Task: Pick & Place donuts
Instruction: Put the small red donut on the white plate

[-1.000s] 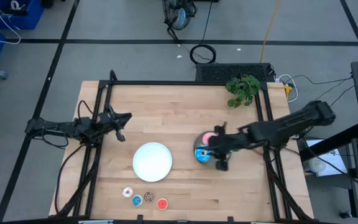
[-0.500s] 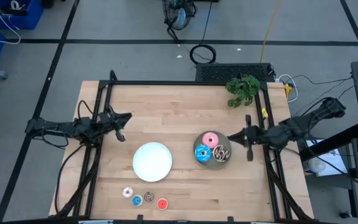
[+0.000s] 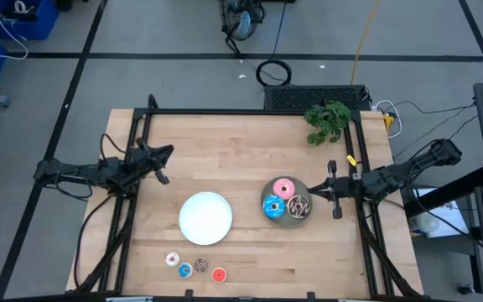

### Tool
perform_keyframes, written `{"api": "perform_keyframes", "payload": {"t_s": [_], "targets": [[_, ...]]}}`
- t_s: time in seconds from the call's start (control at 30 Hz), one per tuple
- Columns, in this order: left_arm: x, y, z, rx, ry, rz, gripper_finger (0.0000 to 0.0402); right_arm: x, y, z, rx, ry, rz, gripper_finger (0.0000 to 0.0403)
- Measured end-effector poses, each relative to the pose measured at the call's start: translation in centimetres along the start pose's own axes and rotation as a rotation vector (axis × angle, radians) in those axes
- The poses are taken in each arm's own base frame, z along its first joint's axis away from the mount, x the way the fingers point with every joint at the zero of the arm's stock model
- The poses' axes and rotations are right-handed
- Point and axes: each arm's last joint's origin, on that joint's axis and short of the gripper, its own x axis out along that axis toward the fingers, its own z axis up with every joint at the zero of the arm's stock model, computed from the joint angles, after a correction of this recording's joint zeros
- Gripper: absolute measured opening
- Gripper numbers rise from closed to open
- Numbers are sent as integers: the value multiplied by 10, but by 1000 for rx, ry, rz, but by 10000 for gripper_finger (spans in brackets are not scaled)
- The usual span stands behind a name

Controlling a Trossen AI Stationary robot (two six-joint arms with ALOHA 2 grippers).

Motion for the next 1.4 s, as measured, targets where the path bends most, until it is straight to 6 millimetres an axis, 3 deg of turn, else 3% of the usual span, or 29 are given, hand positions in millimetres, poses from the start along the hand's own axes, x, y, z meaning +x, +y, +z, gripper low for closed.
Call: {"api": "perform_keyframes", "payload": {"t_s": [0.2,0.63,0.93,1.13,1.27,1.4], "targets": [[0,1,0,-29,1,34,37,-1,1,-9,7,-16,46,0],[0,0,-9,-166,77,34,37,-14,1,0,33,-147,228,0],[0,-3,-9,-367,93,-69,37,-11,2,-9,15,-207,224,0],[-2,-14,11,-459,77,-423,37,-13,2,-3,-35,-268,208,0],[1,-25,21,-421,137,-491,37,-13,0,-1,-74,-297,147,0],[11,-42,44,-349,289,-508,37,-15,-6,7,-30,-353,-2,0]]}}
